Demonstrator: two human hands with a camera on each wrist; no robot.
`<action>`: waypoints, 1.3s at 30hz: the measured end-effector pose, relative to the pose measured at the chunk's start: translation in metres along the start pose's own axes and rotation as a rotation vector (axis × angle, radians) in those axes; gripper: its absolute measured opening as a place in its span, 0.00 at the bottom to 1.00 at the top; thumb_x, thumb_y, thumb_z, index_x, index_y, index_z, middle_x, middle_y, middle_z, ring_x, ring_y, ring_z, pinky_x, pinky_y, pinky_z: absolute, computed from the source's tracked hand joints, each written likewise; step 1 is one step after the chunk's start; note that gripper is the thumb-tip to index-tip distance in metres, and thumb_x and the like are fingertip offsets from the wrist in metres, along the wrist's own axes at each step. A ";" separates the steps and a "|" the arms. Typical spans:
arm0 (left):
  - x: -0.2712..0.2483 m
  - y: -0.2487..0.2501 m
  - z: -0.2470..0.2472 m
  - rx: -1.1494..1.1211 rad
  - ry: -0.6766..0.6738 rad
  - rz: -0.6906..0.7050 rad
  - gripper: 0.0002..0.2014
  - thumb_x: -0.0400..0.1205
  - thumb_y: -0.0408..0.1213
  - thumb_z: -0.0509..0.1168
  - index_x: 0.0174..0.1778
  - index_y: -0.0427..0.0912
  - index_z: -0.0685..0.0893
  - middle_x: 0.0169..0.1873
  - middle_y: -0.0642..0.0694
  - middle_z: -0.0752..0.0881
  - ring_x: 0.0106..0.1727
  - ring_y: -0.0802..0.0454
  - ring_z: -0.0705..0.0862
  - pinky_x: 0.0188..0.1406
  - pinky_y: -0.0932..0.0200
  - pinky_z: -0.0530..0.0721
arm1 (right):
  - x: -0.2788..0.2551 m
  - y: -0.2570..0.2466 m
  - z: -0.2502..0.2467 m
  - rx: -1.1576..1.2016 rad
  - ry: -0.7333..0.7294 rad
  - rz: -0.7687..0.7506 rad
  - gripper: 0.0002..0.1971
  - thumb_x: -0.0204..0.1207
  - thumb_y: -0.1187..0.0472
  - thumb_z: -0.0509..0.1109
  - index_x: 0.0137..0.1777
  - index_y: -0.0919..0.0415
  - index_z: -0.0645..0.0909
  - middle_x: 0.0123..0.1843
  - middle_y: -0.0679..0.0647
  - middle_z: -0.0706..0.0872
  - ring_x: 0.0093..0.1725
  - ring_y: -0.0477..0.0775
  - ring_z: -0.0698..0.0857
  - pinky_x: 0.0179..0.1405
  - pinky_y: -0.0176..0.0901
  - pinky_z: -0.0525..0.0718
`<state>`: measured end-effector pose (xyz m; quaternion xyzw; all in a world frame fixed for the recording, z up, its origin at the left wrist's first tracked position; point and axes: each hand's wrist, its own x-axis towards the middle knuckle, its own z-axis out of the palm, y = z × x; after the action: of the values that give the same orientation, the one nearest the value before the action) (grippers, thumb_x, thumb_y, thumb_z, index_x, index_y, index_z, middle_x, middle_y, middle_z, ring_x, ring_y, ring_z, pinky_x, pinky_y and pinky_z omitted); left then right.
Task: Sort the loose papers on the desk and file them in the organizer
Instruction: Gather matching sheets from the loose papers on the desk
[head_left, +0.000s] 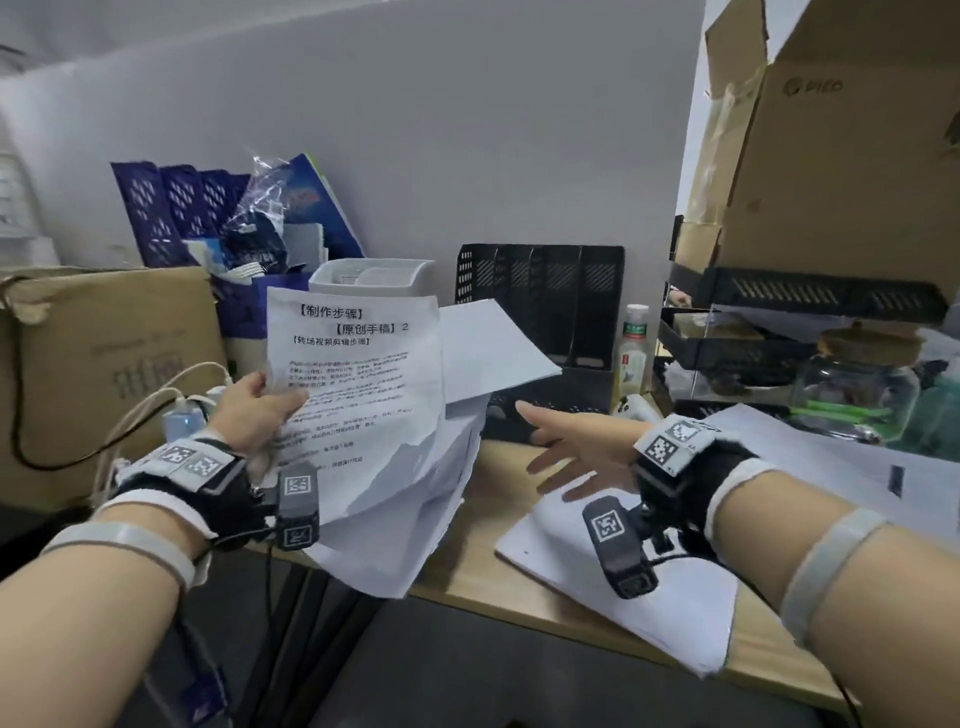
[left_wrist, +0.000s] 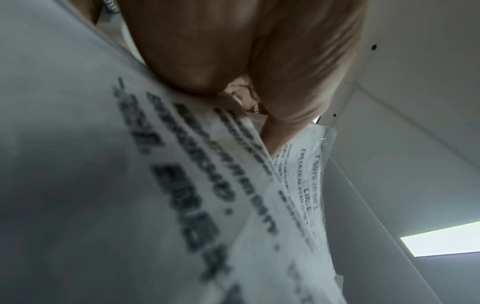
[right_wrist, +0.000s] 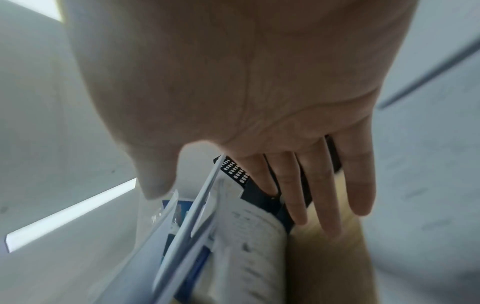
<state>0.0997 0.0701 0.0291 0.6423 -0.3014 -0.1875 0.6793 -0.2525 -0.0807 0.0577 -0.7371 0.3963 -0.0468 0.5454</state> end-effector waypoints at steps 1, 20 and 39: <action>0.001 -0.002 0.002 -0.029 -0.009 -0.014 0.10 0.81 0.27 0.74 0.53 0.43 0.84 0.57 0.33 0.91 0.59 0.32 0.90 0.67 0.29 0.84 | 0.007 -0.006 0.004 0.092 -0.012 -0.024 0.43 0.73 0.24 0.62 0.80 0.52 0.69 0.72 0.57 0.83 0.65 0.63 0.88 0.66 0.59 0.85; 0.013 -0.053 0.081 0.016 -0.159 -0.177 0.11 0.87 0.29 0.66 0.65 0.36 0.79 0.60 0.33 0.91 0.59 0.29 0.91 0.57 0.21 0.87 | -0.015 0.004 -0.092 -0.055 0.911 -0.231 0.10 0.70 0.68 0.66 0.42 0.75 0.86 0.46 0.76 0.89 0.47 0.71 0.92 0.45 0.67 0.92; 0.003 -0.087 0.133 0.076 -0.429 -0.187 0.10 0.84 0.29 0.67 0.60 0.40 0.87 0.65 0.32 0.90 0.65 0.28 0.89 0.69 0.22 0.81 | -0.063 0.089 0.005 -1.048 0.362 -0.412 0.14 0.80 0.62 0.65 0.55 0.46 0.90 0.51 0.49 0.84 0.54 0.57 0.84 0.51 0.53 0.84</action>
<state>0.0272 -0.0416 -0.0568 0.6378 -0.3849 -0.3703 0.5549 -0.3406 -0.0448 0.0041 -0.9503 0.3020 -0.0746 0.0121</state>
